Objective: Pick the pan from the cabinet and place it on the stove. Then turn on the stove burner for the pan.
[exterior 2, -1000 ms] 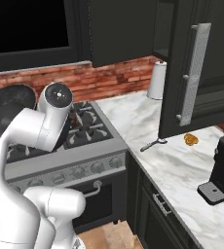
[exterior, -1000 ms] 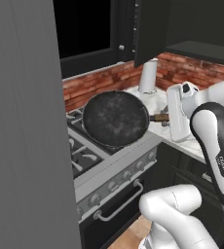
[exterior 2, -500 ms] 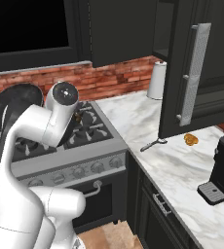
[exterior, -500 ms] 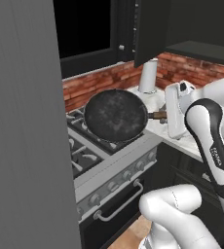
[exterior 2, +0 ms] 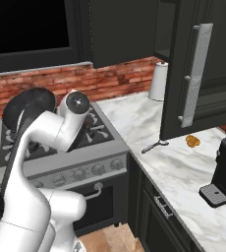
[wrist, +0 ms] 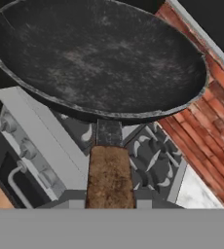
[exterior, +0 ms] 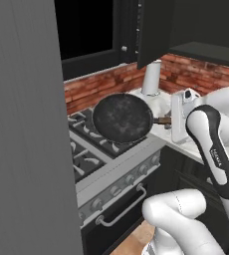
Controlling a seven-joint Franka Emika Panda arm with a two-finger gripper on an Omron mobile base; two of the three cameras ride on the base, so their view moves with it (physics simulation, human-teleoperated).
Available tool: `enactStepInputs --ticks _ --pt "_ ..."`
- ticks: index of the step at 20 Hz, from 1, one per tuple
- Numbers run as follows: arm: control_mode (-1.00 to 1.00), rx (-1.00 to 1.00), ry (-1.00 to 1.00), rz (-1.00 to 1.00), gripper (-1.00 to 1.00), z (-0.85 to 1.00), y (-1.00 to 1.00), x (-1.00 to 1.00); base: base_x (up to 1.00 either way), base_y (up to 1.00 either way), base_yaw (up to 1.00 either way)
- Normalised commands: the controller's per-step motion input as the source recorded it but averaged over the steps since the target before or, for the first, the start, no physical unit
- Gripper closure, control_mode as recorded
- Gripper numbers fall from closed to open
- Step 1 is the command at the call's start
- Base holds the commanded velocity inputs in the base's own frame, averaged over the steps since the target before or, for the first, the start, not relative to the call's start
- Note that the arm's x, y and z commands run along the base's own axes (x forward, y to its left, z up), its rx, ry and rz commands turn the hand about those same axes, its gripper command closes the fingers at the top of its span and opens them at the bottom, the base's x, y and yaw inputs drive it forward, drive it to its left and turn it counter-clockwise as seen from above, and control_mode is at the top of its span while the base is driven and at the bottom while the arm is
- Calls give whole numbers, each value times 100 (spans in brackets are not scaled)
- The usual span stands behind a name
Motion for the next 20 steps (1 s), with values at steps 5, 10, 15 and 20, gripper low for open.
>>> enactStepInputs --ticks 5,10,15,20 --pt "-100 2 12 -9 100 -17 -9 50 0 0 0" --pt "-100 0 14 -8 100 -21 -12 61 0 0 0" --pt "-100 0 15 -6 100 -26 -14 54 0 0 0" --pt "-100 0 10 -4 100 -30 -5 58 0 0 0"
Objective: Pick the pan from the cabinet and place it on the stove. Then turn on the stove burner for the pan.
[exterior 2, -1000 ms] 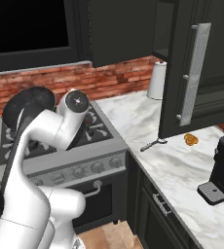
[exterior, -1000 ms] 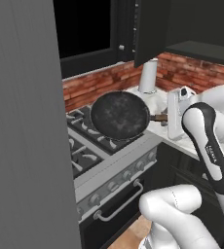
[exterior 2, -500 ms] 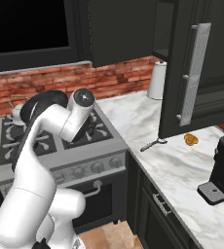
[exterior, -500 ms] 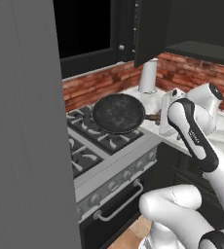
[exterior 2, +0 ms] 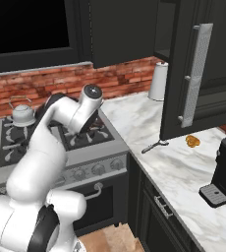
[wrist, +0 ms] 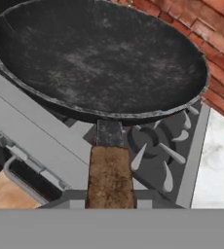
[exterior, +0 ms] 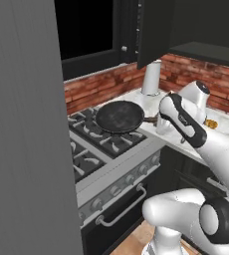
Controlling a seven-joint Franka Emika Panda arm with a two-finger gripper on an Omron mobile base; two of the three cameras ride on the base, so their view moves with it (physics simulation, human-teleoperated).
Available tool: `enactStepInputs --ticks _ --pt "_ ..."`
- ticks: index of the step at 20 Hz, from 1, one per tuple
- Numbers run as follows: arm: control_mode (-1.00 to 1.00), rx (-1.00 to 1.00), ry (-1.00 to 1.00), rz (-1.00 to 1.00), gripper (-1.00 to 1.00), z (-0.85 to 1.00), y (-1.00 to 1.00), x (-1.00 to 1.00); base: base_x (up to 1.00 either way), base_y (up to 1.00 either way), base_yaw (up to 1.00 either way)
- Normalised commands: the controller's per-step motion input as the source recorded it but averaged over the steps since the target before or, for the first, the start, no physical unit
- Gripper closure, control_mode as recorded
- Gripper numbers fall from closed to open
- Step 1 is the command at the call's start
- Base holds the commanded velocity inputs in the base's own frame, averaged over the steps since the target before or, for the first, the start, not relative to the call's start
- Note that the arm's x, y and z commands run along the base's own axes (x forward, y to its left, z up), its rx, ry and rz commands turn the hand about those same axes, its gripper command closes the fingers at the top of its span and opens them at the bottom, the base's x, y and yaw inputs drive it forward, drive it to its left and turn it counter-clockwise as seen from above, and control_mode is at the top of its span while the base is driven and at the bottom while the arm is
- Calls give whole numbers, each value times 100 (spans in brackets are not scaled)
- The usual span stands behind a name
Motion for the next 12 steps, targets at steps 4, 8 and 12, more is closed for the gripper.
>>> enactStepInputs --ticks 4,8,12 --pt "-100 0 3 0 100 -38 -1 49 0 0 0" --pt "-100 0 1 0 100 -40 0 44 0 0 0" --pt "-100 0 2 0 100 -43 -1 36 0 0 0"
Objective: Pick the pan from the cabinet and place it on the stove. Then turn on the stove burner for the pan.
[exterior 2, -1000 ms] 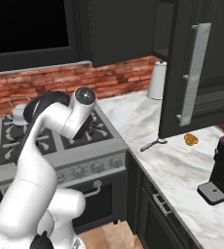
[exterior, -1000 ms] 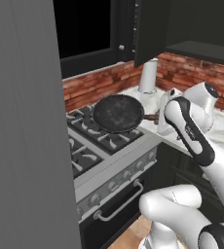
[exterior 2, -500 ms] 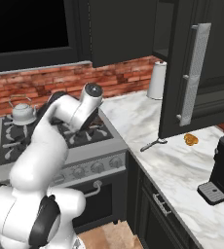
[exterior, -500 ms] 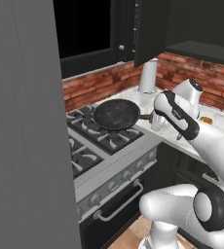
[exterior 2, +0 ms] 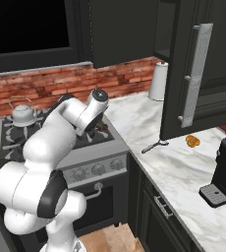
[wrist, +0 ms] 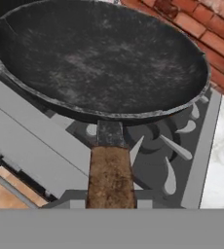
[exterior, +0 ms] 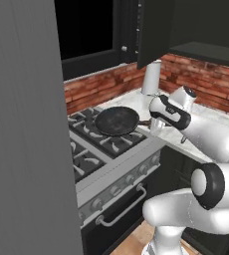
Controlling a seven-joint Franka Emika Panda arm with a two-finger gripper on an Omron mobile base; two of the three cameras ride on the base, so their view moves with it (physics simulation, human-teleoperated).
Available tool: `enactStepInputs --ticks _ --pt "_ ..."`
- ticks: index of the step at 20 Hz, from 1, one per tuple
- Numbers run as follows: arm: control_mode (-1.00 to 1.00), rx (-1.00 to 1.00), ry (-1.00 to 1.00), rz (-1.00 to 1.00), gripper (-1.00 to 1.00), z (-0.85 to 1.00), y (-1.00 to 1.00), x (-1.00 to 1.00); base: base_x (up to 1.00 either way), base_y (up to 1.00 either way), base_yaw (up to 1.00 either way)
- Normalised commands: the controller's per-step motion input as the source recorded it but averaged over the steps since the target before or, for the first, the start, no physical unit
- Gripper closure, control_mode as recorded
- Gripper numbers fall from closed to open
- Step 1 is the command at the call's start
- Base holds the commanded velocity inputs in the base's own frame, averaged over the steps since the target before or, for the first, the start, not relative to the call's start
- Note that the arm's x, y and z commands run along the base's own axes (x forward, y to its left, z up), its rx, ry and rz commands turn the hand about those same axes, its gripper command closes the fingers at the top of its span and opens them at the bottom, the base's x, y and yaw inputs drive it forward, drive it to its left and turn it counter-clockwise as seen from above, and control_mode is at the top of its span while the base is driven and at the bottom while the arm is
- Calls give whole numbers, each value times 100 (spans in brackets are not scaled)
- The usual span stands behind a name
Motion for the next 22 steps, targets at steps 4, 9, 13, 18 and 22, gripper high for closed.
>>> enactStepInputs --ticks 4,9,13,18,22 --pt "-100 0 5 -1 100 -35 -1 32 0 0 0" --pt "-100 0 5 -3 100 -31 -9 28 0 0 0" --pt "-100 0 4 -2 100 -33 -14 24 0 0 0" --pt "-100 0 2 0 100 -36 -14 17 0 0 0" --pt "-100 0 4 0 100 -34 -3 24 0 0 0"
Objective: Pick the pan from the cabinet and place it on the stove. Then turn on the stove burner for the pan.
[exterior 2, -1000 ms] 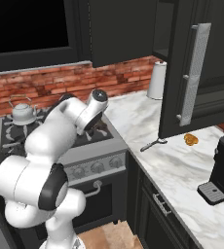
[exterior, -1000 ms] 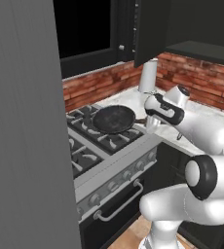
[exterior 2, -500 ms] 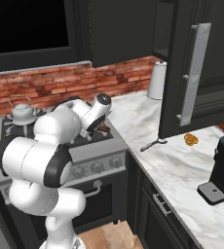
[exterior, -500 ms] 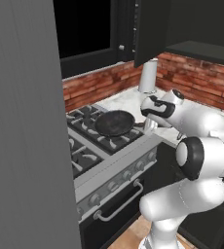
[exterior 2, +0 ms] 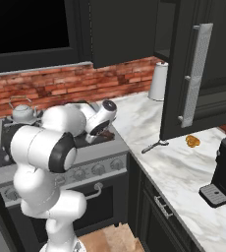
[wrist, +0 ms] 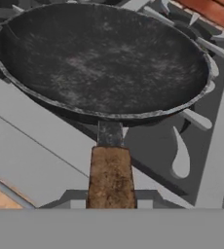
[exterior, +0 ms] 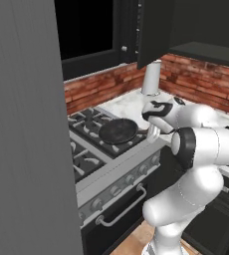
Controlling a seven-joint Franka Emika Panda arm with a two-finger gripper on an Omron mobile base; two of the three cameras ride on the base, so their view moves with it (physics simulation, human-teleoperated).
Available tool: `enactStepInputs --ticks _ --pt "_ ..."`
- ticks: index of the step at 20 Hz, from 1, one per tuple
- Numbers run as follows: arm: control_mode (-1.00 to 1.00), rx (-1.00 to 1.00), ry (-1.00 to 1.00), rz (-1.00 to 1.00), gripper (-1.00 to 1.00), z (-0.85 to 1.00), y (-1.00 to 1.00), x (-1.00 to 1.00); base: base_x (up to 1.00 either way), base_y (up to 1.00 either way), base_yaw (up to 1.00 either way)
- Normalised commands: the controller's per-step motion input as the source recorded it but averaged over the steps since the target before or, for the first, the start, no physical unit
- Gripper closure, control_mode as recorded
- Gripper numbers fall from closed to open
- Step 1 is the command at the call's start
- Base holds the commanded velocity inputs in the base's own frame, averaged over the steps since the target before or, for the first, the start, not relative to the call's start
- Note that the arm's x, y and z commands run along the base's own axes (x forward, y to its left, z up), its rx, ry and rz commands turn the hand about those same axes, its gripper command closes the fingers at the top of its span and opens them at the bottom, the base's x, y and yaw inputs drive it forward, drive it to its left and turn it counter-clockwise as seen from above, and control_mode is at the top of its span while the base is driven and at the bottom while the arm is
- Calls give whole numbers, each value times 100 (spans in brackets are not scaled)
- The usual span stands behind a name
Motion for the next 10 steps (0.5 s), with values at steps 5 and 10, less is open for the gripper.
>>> enactStepInputs --ticks 5,10 --pt "-100 0 2 0 100 -28 -3 31 0 0 0" --pt "-100 0 1 -1 100 -28 -1 38 0 0 0"
